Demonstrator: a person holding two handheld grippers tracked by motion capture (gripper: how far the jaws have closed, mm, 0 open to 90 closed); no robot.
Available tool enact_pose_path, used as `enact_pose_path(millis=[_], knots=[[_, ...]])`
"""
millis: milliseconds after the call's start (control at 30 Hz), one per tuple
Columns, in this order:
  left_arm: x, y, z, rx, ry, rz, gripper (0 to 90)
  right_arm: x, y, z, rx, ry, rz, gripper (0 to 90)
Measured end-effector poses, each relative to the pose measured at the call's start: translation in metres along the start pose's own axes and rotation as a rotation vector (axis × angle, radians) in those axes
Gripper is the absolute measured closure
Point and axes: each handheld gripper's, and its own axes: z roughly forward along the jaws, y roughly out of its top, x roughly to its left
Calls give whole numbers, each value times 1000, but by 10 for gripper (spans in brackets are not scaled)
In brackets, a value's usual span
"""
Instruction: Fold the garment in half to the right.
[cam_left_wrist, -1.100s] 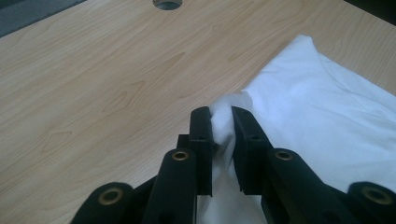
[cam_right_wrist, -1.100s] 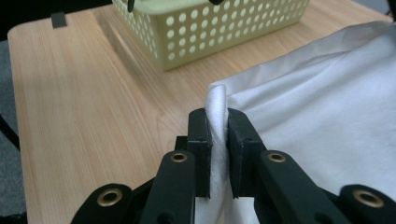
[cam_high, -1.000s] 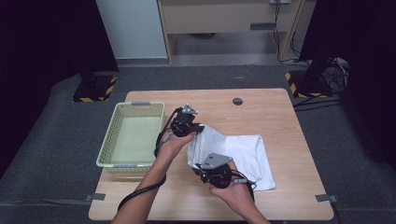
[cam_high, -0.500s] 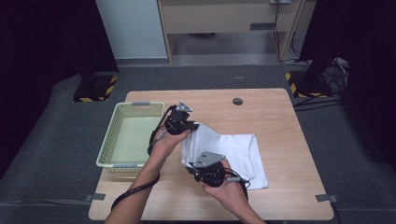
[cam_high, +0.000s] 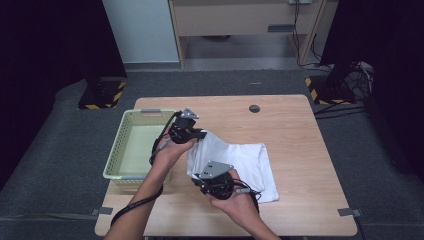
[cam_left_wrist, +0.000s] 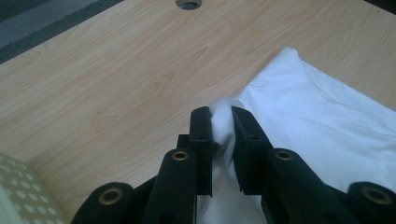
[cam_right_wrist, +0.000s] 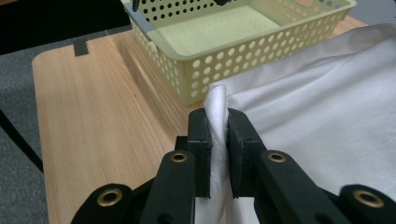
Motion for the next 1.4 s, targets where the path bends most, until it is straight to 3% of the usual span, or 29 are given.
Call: enact_pose_path(millis=[200, 333, 900, 1400], knots=[[4, -1, -14, 3, 18, 11, 796, 5, 9, 7, -13, 22, -4, 811], [4, 2, -17, -2, 22, 12, 796, 4, 15, 2, -24, 35, 3, 811], [-20, 28, 20, 9, -33, 26, 799, -23, -8, -33, -8, 19, 46, 812], [-33, 37, 39, 0, -36, 27, 799, -39, -23, -49, -18, 27, 78, 811]])
